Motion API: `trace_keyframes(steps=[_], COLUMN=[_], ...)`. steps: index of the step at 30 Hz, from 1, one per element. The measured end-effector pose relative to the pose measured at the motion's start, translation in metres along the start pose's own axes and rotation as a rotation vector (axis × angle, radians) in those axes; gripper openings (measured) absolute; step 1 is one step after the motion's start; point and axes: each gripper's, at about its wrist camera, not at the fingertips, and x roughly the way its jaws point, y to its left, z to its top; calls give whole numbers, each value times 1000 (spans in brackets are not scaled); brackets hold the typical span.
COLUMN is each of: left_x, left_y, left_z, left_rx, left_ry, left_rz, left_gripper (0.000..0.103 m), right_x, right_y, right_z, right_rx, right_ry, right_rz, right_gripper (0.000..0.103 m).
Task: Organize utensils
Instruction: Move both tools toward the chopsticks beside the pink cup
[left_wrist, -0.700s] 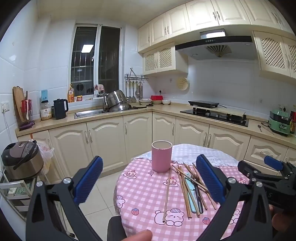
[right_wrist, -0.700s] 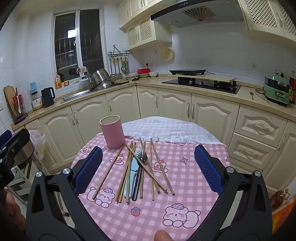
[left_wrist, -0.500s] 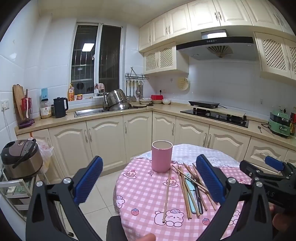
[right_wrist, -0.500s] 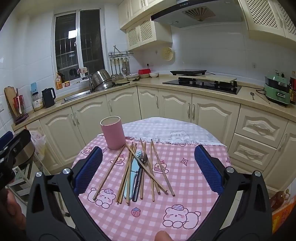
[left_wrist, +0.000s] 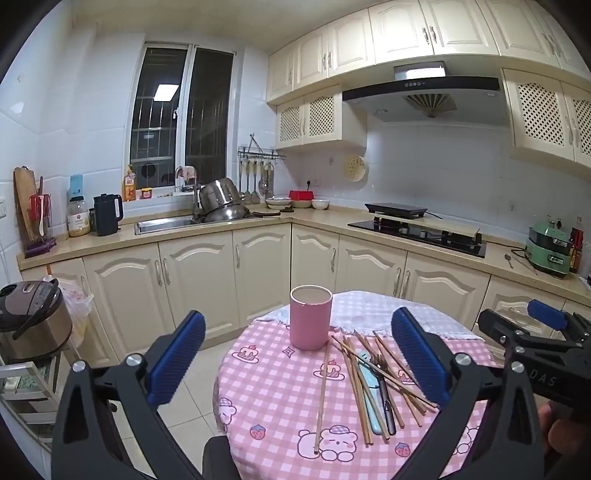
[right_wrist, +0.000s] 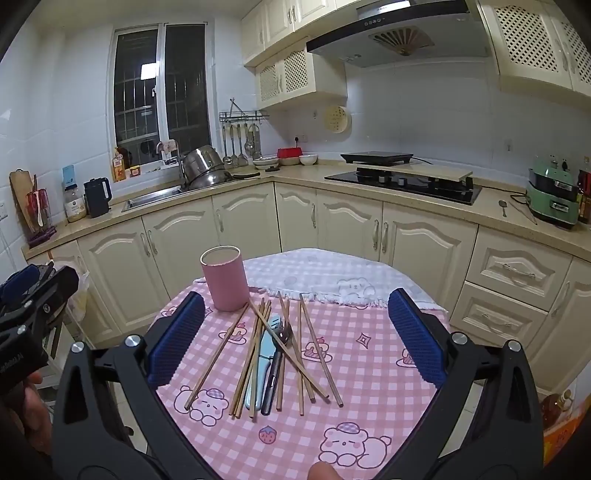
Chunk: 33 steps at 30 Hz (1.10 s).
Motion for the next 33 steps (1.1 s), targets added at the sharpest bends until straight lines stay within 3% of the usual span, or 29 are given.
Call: trace_keyframes(steps=[16, 33], left_x=[14, 95], left_y=[-1, -7], left_z=[0, -15], left_rx=[18, 73], left_ry=[16, 204], left_rz=[1, 16], left_gripper=[99, 99], right_x=[6, 76], right_y=[0, -22], right_z=[1, 5], right_rx=[-16, -62], right_ry=[-2, 165], right_rz=[-3, -5], right_gripper=[97, 97])
